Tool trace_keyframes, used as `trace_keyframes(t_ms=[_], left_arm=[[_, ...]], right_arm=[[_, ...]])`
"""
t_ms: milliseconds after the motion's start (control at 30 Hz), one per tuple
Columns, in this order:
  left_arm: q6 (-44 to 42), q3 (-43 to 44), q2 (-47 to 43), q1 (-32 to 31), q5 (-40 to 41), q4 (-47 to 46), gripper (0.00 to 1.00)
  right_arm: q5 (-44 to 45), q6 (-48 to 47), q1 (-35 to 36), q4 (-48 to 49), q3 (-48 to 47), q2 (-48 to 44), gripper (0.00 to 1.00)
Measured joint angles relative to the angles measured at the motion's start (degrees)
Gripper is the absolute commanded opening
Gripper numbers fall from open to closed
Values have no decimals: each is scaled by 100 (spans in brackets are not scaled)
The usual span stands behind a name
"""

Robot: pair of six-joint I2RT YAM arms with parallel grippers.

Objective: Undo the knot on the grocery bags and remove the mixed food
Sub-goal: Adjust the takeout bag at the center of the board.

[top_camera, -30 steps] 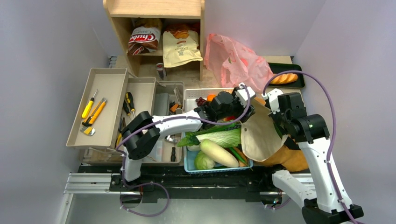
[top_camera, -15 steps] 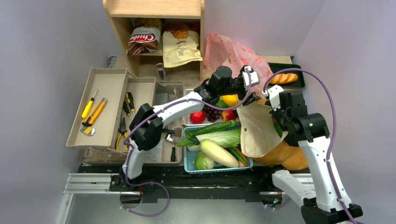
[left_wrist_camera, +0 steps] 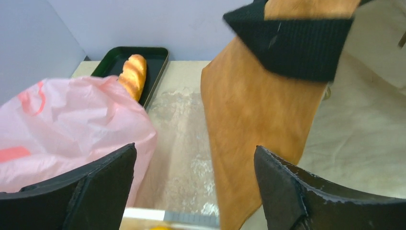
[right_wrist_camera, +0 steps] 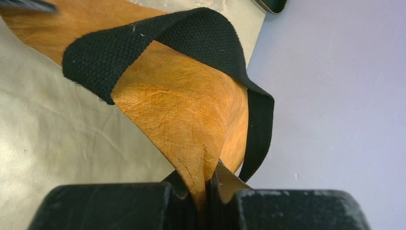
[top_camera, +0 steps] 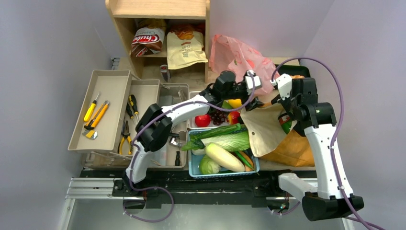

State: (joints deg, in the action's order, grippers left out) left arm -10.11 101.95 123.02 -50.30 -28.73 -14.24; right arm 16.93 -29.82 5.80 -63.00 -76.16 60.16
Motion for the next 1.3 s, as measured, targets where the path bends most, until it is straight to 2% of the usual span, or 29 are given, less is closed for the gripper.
trace_keyframes(t_ms=[100,167,300,433,633,733,967,1033,1100,1167,1233,1267,1300], left_arm=[[251,-636,-278,291,-286,-450,99],[339,-1143,-647,522,-632,-501,100],[297,-1366,-1069,673,-1104,-433,100],[181,-844,-988,378,-1342,-232,99],[13,863,168,20,-1263,291,96],[-9,1062,542,-24,-1178,485,99],[-31,-378,153,68,-1110,208,98],[-155,-487,31,92,-1113,328,90],[-210,-461,-24,90,-1032,332,74],[-243,-251,26,61,-802,409,52],[-199,212,223,17,-485,459,13],[-146,452,337,-7,-326,476,0],[-131,654,428,-28,-181,494,0]], right_arm=[[-50,-96,-109,11,-85,22,0],[-109,-155,-188,9,-101,9,0],[-177,-216,-247,2,-98,-22,0],[-212,-216,-251,-13,-98,-81,0],[-256,-212,-264,-24,-98,-142,0],[-297,-192,-282,-13,-98,-127,0],[-352,-181,-286,70,-98,-17,0],[-398,-181,-289,79,-101,-22,0],[-439,-181,-289,83,-101,-22,0],[-459,-168,-289,92,-101,-22,0],[-487,-122,-289,83,-127,-9,0],[-505,-94,-295,79,-173,33,0],[-514,-74,-299,92,-223,83,0]])
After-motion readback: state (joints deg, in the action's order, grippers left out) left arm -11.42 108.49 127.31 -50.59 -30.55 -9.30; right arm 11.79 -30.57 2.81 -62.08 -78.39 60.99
